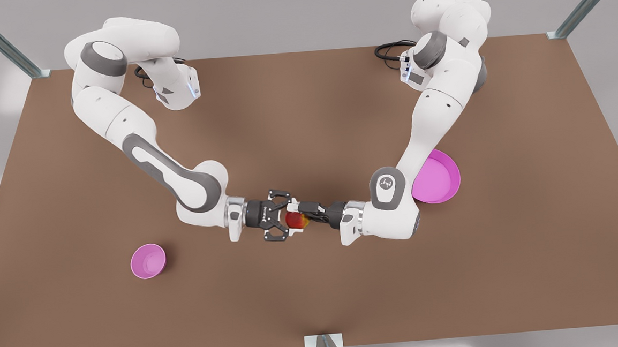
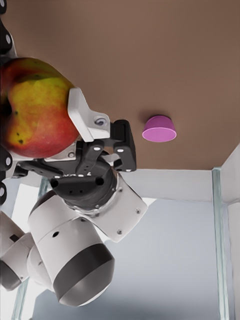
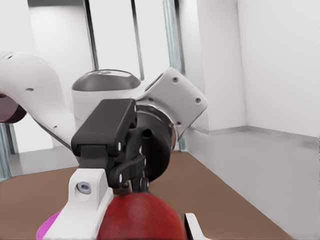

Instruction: Use the left arm to pick up the apple from the plate, transfer it to the gripper of the right arm, and then use the right arm to place it into the bowl

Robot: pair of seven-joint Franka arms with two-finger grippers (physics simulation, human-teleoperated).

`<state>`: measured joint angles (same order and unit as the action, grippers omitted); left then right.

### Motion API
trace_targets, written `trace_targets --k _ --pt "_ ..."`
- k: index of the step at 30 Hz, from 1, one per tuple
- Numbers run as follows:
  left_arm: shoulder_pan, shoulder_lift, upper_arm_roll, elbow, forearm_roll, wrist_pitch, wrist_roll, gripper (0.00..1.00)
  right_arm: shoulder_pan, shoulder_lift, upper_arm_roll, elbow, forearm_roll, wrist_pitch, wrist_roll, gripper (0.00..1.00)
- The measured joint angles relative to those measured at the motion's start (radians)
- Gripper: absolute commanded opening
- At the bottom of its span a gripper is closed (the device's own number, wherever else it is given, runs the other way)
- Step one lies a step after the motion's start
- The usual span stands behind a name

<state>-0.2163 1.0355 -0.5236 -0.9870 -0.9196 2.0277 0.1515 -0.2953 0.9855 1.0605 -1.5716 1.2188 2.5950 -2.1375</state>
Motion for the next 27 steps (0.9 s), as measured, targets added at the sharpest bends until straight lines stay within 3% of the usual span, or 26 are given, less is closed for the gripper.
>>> trace_targets --k 1,2,3,11,14,20,21,23,25,27 --pt "0.0 0.0 0.0 0.0 -0.001 0.0 0.001 0.73 -0.005 0.0 0.0 0.0 -0.002 -0.001 0.002 0.46" --pt "0.0 0.0 0.0 0.0 -0.003 0.0 0.002 0.9 -0.009 -0.001 0.001 0.0 -0.003 -0.002 0.004 0.46" --pt "0.0 0.0 0.0 -0.001 -0.007 -0.001 0.005 1.0 -0.014 -0.001 0.001 0.0 -0.004 -0.004 0.006 0.46" --pt "0.022 -0.017 0.0 -0.002 -0.006 -0.013 0.002 1.0 -0.123 -0.017 -0.009 -0.013 -0.095 -0.058 0.024 0.46" --pt "0.182 -0.095 0.003 -0.001 0.102 -0.132 -0.031 1.0 -0.234 -0.018 -0.052 0.037 -0.464 -0.172 0.081 0.46" --pt "0.41 -0.365 0.001 -0.003 0.739 -0.52 -0.129 1.0 -0.352 -0.021 -0.06 0.265 -1.296 -0.576 0.218 0.46" --pt "0.417 -0.397 0.021 -0.029 0.805 -0.566 -0.141 1.0 -0.37 -0.03 -0.059 0.278 -1.408 -0.636 0.23 0.46" --pt "0.272 -0.66 0.24 -0.391 0.873 -0.543 -0.155 1.0 -0.384 -0.04 -0.062 0.305 -1.604 -0.73 0.243 0.46" --pt "0.224 -0.729 0.312 -0.471 0.906 -0.53 -0.166 1.0 -0.39 -0.039 -0.079 0.322 -1.746 -0.793 0.243 0.46" --pt "0.201 -0.73 0.326 -0.415 0.915 -0.533 -0.176 1.0 -0.39 -0.036 -0.106 0.321 -1.832 -0.825 0.24 0.46"
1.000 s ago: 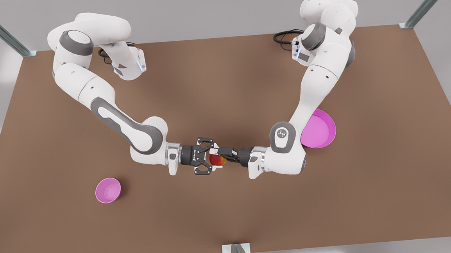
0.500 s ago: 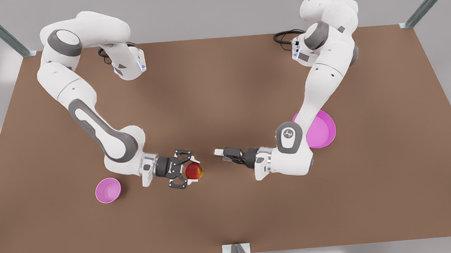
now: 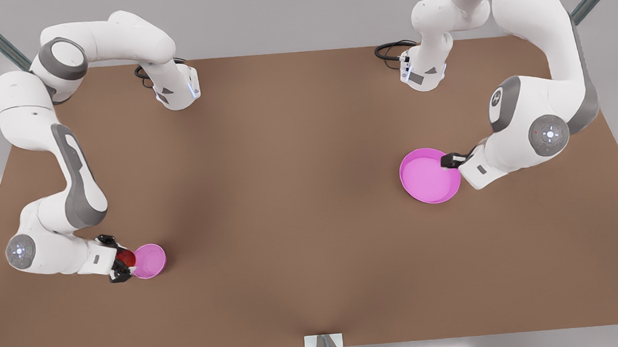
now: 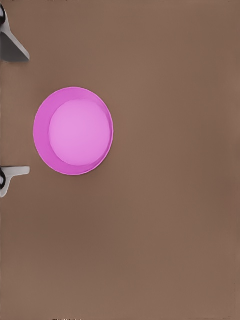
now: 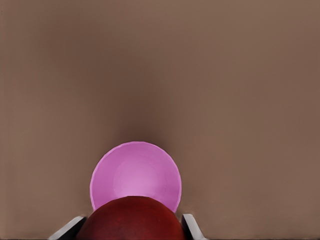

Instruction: Use the left arm to pick up the apple from the plate, transfer it to the gripper of the right arm, and then use the right arm to place it into the bowl

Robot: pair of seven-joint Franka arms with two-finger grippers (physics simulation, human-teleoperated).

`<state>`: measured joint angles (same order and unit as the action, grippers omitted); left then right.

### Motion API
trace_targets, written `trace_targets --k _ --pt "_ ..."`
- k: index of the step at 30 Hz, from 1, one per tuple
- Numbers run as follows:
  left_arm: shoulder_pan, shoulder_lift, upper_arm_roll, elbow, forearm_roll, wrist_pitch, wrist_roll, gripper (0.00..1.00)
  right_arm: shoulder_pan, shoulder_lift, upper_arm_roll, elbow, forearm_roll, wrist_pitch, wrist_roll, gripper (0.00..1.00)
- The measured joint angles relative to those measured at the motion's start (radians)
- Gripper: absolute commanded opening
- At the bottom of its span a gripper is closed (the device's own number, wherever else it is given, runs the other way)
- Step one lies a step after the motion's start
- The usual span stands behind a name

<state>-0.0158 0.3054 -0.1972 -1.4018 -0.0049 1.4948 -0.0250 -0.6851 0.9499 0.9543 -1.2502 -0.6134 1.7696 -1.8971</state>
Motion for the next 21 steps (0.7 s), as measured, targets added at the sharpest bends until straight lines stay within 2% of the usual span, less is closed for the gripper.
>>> trace_targets --k 3,8,21 --pt "-0.021 0.051 -0.001 0.11 -0.002 -0.028 -0.009 1.0 0.029 0.004 -0.042 -0.013 -0.064 -0.009 -0.001 0.46" --pt "-0.046 0.062 0.0 0.13 0.03 -0.056 -0.019 1.0 0.103 0.002 -0.124 -0.016 -0.087 0.02 -0.002 0.46" --pt "-0.012 0.062 0.002 0.13 0.04 -0.079 -0.033 1.0 0.118 0.032 -0.153 -0.075 -0.092 0.147 0.02 0.46"
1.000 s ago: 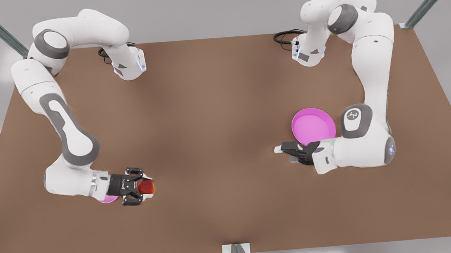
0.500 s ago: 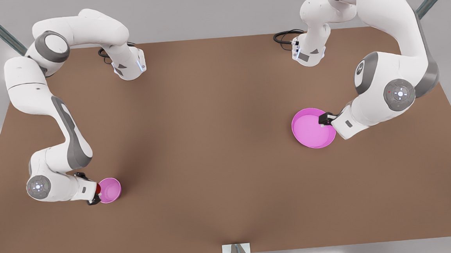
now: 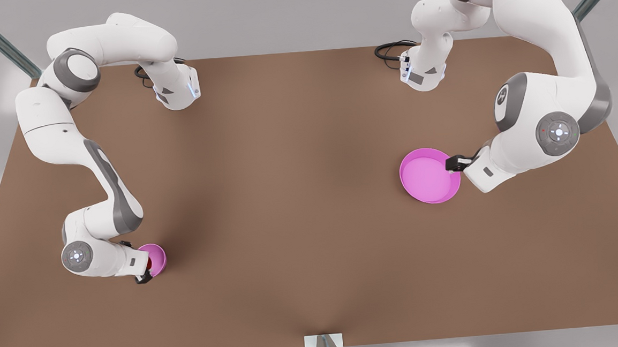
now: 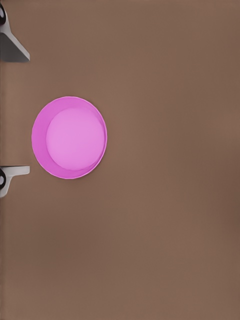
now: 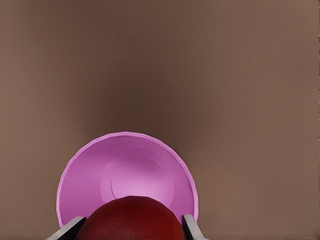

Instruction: Use the left arm to pick up the apple from the plate, transfer it to the gripper of the right arm, and then use the right arm to place it into the bowl

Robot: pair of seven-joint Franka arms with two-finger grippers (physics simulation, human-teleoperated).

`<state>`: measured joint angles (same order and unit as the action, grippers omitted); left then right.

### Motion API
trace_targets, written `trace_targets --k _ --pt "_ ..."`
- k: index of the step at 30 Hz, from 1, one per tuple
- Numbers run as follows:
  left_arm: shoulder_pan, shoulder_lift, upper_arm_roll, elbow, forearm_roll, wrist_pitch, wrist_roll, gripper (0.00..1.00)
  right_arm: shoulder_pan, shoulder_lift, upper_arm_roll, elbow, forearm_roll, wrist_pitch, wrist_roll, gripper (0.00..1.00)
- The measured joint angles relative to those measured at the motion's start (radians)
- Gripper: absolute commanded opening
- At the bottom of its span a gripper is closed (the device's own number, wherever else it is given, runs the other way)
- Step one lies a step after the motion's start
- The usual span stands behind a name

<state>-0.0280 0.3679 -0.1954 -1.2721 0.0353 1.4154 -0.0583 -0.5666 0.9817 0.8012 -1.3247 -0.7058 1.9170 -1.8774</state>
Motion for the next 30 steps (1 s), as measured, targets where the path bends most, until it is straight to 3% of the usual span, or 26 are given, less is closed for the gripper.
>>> trace_targets --k 15,16,17,24,26,28,30 --pt "0.013 0.0 -0.001 -0.002 -0.001 -0.028 -0.008 1.0 -0.041 -0.022 -0.006 -0.106 0.001 0.027 0.031 0.48" --pt "0.012 0.0 -0.001 -0.002 -0.002 -0.028 -0.008 1.0 -0.041 -0.022 -0.006 -0.107 0.001 0.027 0.034 0.53" --pt "0.012 0.0 -0.001 -0.001 -0.002 -0.029 -0.009 1.0 -0.041 -0.022 -0.005 -0.107 0.003 0.028 0.036 1.0" --pt "0.013 0.0 -0.001 -0.001 -0.002 -0.031 -0.01 1.0 -0.037 -0.041 0.014 -0.064 0.007 0.023 0.048 1.0" --pt "0.012 0.0 -0.001 -0.001 -0.002 -0.031 -0.011 1.0 -0.006 -0.105 0.016 -0.005 0.028 -0.009 0.068 1.0" --pt "0.009 0.0 -0.002 -0.002 -0.001 -0.032 -0.011 1.0 0.097 -0.179 -0.098 0.087 0.06 -0.104 0.154 1.0" --pt "0.009 0.0 -0.002 -0.001 0.0 -0.032 -0.011 1.0 0.236 -0.264 -0.347 0.1 0.188 -0.207 0.309 1.0"
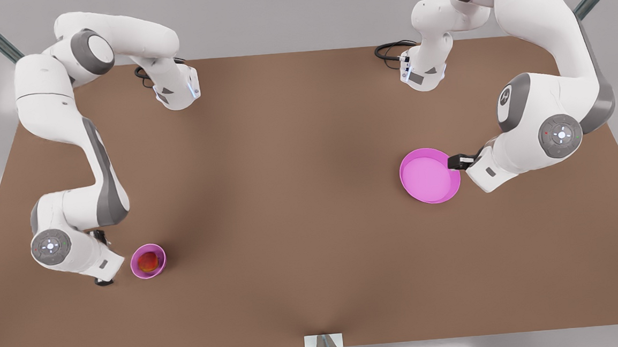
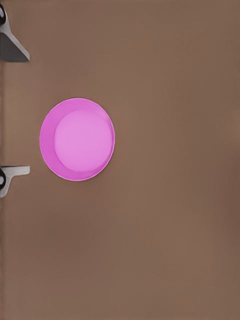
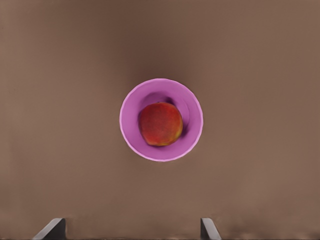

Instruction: Use the left arm to pick up the apple from the plate, transfer it to the gripper of the right arm, and then use the right arm to place it into the bowl

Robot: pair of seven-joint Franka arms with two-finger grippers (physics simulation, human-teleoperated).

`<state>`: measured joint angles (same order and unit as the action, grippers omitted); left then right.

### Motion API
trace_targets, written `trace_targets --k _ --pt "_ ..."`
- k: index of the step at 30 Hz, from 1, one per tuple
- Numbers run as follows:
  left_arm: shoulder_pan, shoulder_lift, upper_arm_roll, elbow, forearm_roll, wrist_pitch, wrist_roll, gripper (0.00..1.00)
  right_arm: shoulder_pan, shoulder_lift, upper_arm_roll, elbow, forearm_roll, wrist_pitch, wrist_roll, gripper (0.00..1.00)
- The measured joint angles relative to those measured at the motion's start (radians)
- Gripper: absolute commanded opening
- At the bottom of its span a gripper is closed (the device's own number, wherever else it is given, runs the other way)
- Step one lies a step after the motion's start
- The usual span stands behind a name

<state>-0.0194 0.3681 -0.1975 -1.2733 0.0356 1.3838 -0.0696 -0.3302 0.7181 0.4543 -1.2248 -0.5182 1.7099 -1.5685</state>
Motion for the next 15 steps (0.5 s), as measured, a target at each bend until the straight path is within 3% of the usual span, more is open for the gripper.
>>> trace_targets --k 3,6,10,15 --pt "0.0 0.0 0.0 0.0 0.001 0.0 0.0 1.0 0.11 -0.201 -0.209 -0.061 0.203 -0.131 0.244 1.0" --pt "-0.004 0.0 0.0 0.0 0.002 0.0 -0.001 1.0 0.18 -0.4 -0.311 -0.145 0.319 -0.211 0.452 1.0" --pt "-0.005 0.0 -0.001 0.0 0.004 0.0 -0.001 1.0 0.225 -0.574 -0.354 -0.27 0.393 -0.264 0.681 1.0" --pt "-0.005 0.0 -0.002 0.001 0.005 0.0 -0.001 1.0 0.278 -0.599 -0.415 -0.292 0.428 -0.283 0.904 1.0"
